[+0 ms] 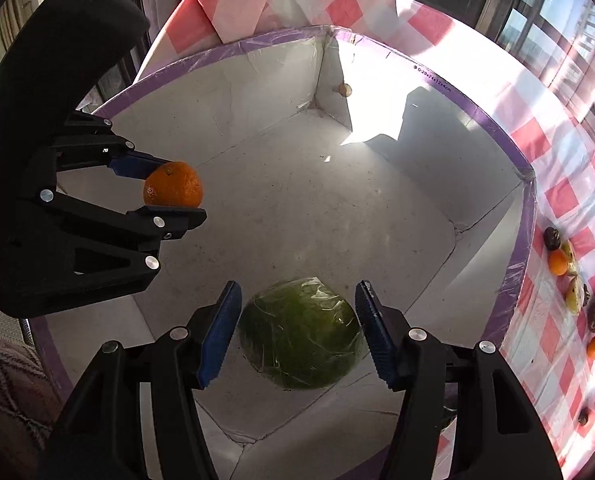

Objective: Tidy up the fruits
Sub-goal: 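Lower both fruits into the white box and open both grippers, then move both grippers back toward the fruits on the checked cloth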

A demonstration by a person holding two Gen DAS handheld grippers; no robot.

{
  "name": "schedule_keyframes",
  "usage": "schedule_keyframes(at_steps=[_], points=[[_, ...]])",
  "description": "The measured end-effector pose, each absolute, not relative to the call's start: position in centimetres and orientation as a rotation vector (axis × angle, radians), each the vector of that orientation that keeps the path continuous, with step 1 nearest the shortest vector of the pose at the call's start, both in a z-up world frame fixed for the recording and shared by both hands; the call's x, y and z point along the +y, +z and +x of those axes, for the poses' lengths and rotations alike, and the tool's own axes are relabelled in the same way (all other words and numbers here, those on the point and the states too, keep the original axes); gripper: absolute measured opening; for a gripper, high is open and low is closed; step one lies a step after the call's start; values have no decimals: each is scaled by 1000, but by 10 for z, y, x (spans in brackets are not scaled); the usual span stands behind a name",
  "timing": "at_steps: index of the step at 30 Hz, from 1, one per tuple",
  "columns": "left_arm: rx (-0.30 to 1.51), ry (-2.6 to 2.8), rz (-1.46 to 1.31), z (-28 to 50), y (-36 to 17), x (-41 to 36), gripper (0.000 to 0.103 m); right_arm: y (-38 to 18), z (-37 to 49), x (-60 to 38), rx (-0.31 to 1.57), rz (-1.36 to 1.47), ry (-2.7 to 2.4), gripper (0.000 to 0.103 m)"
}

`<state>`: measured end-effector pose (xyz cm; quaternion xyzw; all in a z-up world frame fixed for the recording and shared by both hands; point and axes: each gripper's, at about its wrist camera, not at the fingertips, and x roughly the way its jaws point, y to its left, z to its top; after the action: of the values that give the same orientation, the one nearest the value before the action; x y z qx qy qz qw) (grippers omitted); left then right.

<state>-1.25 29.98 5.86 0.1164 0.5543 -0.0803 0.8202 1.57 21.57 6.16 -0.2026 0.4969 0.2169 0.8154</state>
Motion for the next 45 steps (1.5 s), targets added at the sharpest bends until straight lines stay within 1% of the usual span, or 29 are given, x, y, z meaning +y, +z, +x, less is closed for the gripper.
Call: schedule_keyframes(at_steps=[2, 3, 5, 6, 9, 13, 23, 28, 30, 34, 36, 38, 39, 40, 42, 43, 45], points=[[1196, -174, 238, -13, 56, 302, 43, 62, 16, 214, 1061, -427, 452, 52], [1203, -171, 231, -14, 54, 304, 43, 62, 15, 213, 1061, -425, 449, 52], [1220, -167, 212, -14, 53, 307, 46, 62, 16, 214, 1066, -417, 452, 54], [1223, -168, 207, -15, 53, 308, 49, 61, 15, 214, 1067, -417, 454, 58], [1228, -171, 233, -19, 52, 305, 52, 59, 12, 216, 1067, -425, 466, 66], [1234, -178, 254, -23, 49, 304, 54, 58, 9, 216, 1059, -434, 464, 70], [1263, -207, 271, -27, 42, 304, 58, 58, 1, 219, 1059, -429, 483, 73], [1294, -226, 279, -34, 41, 303, 62, 58, -8, 221, 1072, -406, 518, 77], [1306, -226, 272, -35, 41, 305, 63, 59, -13, 223, 1073, -386, 537, 79], [1299, -215, 240, -34, 46, 306, 61, 68, -20, 215, 1031, -294, 574, 79], [1232, -210, 176, -36, 60, 310, 62, 81, -22, 205, 972, -222, 582, 79], [1106, -222, 104, -37, 86, 313, 67, 97, -27, 188, 896, -146, 551, 87], [1031, -226, 85, -39, 101, 313, 76, 105, -30, 177, 854, -98, 538, 87], [952, -222, 81, -41, 116, 310, 89, 113, -32, 165, 813, -46, 520, 87], [797, -236, 87, -47, 144, 298, 101, 126, -35, 138, 761, 41, 457, 88], [732, -251, 91, -51, 156, 288, 101, 130, -35, 123, 747, 79, 416, 88], [671, -264, 119, -51, 172, 263, 101, 135, -35, 91, 736, 155, 328, 88]])
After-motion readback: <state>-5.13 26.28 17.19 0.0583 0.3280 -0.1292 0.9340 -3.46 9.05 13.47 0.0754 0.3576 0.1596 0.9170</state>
